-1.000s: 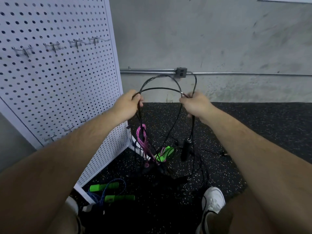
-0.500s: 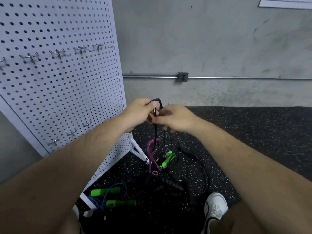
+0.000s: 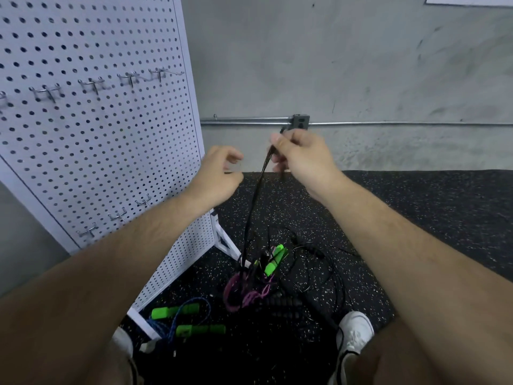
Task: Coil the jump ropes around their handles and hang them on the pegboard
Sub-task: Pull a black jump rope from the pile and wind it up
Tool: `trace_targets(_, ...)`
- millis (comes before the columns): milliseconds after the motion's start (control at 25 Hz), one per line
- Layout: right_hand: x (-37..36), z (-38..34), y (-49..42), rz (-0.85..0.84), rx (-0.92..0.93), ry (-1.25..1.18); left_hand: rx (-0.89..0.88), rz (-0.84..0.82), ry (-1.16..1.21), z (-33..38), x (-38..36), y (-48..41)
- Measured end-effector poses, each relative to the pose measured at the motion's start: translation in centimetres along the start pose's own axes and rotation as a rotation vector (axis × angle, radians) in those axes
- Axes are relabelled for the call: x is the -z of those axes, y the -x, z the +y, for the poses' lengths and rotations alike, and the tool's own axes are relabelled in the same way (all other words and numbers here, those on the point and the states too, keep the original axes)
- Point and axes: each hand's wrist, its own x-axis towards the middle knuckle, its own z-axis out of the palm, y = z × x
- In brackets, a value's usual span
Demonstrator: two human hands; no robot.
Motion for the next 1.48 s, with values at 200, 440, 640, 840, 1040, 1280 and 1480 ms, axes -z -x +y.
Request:
trace_targets(200,0.5,-1.0,-0.7,0.162,0.004,-0.309,0.026,-0.607,0.437,0.9,-0.9,1.9)
trace_targets(440,2.5,-0.2,0.0,0.239,-0.151,0.354,-0.059,-0.056,0.165,2.4,1.6,0.5)
trace_targets(640,1.0,1.0,0.3,-0.287,-0.011,0.53,-0.082,0.002,0.444,2.9,3.5,-0.1)
trace_targets(840,0.2,2.4,-0.2,-0.296,-0.07,0.446,-0.016,0.024,0.46,2.1,4.5,0.3)
trace_targets(1040,-1.6,-0.2,-0.9,-0.097,0.041,-0.109,0.088,-0.407,0.075,0.7,0.4,3.0)
trace_targets(1280,-1.6,1.3,-1.0,-0.211,-0.096,-0.257,0.128,-0.203,0.27,2.1,0.6,1.6)
trace_targets(1480,-2.7,3.5,0.9,-0.474,-0.072,0.466,0.053,-0.017,0.623,3.6,3.0,-0.1)
